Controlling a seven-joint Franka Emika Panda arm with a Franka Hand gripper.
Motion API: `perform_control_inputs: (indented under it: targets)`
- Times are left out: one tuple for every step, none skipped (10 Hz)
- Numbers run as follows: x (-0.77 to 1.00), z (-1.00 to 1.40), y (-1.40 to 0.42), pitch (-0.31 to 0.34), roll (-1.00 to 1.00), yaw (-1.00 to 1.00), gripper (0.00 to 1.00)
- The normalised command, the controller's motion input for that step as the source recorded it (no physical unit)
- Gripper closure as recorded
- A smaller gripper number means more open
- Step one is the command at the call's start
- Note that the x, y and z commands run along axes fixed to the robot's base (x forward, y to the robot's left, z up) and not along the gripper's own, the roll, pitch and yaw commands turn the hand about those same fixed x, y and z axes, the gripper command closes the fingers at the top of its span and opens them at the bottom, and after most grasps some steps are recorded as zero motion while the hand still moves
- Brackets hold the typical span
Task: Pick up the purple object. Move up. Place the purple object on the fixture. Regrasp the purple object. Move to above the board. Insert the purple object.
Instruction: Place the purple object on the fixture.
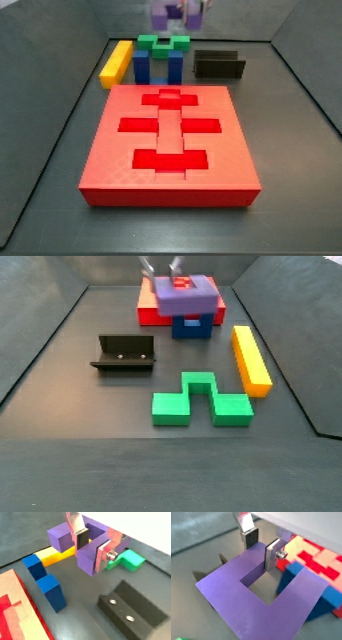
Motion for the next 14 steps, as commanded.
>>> perform_control_inputs:
  targets:
    - [0.55, 0.45, 0.30, -0.314, -0.43, -0.45, 1.00]
    - [0.63, 0.60, 0.36, -0.291, -0.50, -0.47, 1.00]
    - [0.65, 0.62, 0.35, -0.286, -0.52, -0.49, 1.00]
    - [0.67, 0.61, 0.34, -0.280, -0.52, -0.50, 1.00]
    - [0.64, 0.53, 0.35, -0.249, -0.43, -0.55, 1.00]
    - [0.61, 0.37, 0.33, -0.180, -0.26, -0.60, 1.00]
    - [0.60, 0.22, 0.13, -0.009, -0.19, -0.59, 1.00]
    - [0.57, 0.39, 0.12, 0.063, -0.55, -0.39, 1.00]
    - [0.53, 0.15, 0.11, 0.340, -0.63, -0.33, 1.00]
    - [0.40, -0.03, 0.00, 0.609, -0.64, -0.33, 1.00]
    - [0.27, -0.06, 0.00, 0.754, -0.63, -0.31, 1.00]
    - [0.34, -0.04, 0.01, 0.946, -0.60, -0.12, 1.00]
    - [0.41, -0.03, 0.05, 0.983, -0.59, -0.05, 1.00]
    - [0.45, -0.06, 0.05, 0.951, -0.58, -0.05, 1.00]
